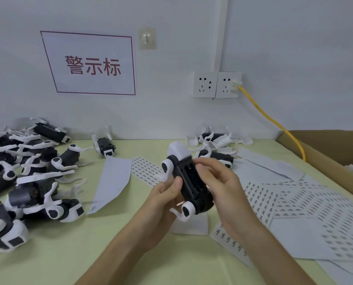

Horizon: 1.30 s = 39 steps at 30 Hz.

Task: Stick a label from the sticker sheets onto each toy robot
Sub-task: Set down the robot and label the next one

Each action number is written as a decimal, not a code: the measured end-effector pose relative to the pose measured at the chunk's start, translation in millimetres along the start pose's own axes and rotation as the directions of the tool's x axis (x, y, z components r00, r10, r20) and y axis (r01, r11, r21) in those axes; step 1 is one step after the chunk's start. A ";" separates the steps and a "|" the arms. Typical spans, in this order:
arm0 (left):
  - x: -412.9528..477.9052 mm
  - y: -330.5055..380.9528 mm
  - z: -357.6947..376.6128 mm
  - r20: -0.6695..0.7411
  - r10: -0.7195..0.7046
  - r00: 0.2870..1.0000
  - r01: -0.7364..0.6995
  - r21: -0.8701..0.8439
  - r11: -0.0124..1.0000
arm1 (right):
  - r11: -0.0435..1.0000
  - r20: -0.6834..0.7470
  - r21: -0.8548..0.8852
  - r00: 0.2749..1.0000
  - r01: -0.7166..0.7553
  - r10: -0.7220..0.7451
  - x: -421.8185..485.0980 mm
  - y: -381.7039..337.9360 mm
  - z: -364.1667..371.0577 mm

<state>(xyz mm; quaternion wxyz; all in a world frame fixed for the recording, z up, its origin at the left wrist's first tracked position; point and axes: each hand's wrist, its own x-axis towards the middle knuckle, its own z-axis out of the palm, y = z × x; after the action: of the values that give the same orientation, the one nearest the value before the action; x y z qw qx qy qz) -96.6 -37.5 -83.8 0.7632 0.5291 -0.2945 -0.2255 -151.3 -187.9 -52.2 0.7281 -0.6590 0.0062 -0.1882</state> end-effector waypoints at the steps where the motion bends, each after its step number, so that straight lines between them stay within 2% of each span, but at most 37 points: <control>1: 1.1 -0.8 0.3 -0.032 0.004 0.999 -0.005 -0.034 0.999 | 0.987 -0.038 -0.130 0.994 0.095 -0.101 -0.4 2.1 1.8; 3: 2.5 -2.0 -0.3 -0.097 0.001 0.995 -0.012 -0.117 0.993 | 0.949 -0.040 -0.250 0.978 0.190 -0.206 -1.5 4.5 7.3; 7: 5.9 -1.5 -8.3 -0.227 -0.029 0.974 -0.036 -0.280 0.959 | 0.951 0.007 -0.246 0.982 0.187 -0.191 -5.3 7.8 15.8; 9: 6.1 0.7 -9.8 -0.248 -0.002 0.969 -0.051 -0.206 0.977 | 0.955 0.007 -0.240 0.984 0.174 -0.178 -5.5 8.9 16.7; 11: 5.1 -0.7 -10.2 -0.212 0.010 0.977 -0.024 -0.064 0.998 | 0.966 -0.037 -0.204 0.985 0.157 -0.168 -4.2 8.2 12.7; 15: 3.1 -1.2 -7.1 -0.171 -0.005 0.985 0.014 0.051 0.999 | 0.979 -0.118 -0.189 0.988 0.073 -0.096 1.0 7.0 3.4; 16: 3.4 0.1 -5.3 -0.164 0.012 0.986 -0.003 0.055 0.998 | 0.978 -0.127 -0.201 0.989 0.051 -0.078 3.0 7.2 2.4; 18: 7.1 6.0 -5.0 -0.192 0.026 0.981 -0.042 -0.080 0.996 | 0.963 -0.163 -0.269 0.986 -0.025 -0.020 7.0 8.0 -0.7; 19: 9.0 7.7 -8.1 -0.260 0.022 0.965 -0.063 -0.150 0.987 | 0.929 -0.188 -0.362 0.982 -0.074 0.005 8.9 9.7 -4.9; 20: 10.1 9.7 -12.8 -0.322 0.021 0.947 -0.084 -0.183 0.979 | 0.853 -0.206 -0.508 0.978 -0.122 0.017 10.4 11.5 -10.1; 22: 10.5 14.0 -21.6 -0.408 0.015 0.913 -0.110 -0.211 0.971 | 0.587 -0.208 -0.786 0.977 -0.192 0.042 10.3 15.2 -18.3; 23: 9.9 14.7 -25.8 -0.441 -0.014 0.897 -0.106 -0.245 0.964 | 0.476 -0.202 -0.855 0.977 -0.207 0.064 9.4 17.0 -19.4; 25: 6.7 16.0 -29.2 -0.474 -0.092 0.876 -0.066 -0.305 0.950 | 0.376 -0.193 -0.899 0.973 -0.227 0.125 7.5 21.1 -17.0; 27: 6.1 16.0 -32.0 -0.454 -0.157 0.877 -0.009 -0.342 0.939 | 0.342 -0.171 -0.916 0.975 -0.210 0.141 5.6 26.2 -12.2; 29: 4.9 17.5 -33.2 -0.418 -0.182 0.890 0.030 -0.344 0.939 | 0.378 -0.141 -0.909 0.984 -0.174 0.113 2.5 30.5 -7.5; 34: 5.7 16.6 -36.4 -0.353 -0.243 0.904 0.070 -0.438 0.896 | 0.591 -0.134 -0.788 0.985 -0.171 0.106 3.7 33.5 -5.3; 37: 6.2 13.7 -34.0 -0.353 -0.238 0.905 0.037 -0.491 0.870 | 0.611 -0.091 -0.782 0.992 -0.122 0.083 4.8 33.8 -5.3; 39: 6.5 13.4 -31.7 -0.349 -0.226 0.909 0.022 -0.502 0.864 | 0.631 -0.018 -0.775 0.999 -0.031 0.028 5.1 34.6 -4.5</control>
<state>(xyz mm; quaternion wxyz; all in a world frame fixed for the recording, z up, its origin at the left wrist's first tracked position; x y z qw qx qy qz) -69.6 -15.8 -78.3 0.8986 0.3722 -0.0320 -0.2301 -138.5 -191.5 -84.9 0.3779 -0.9071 0.0985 -0.1568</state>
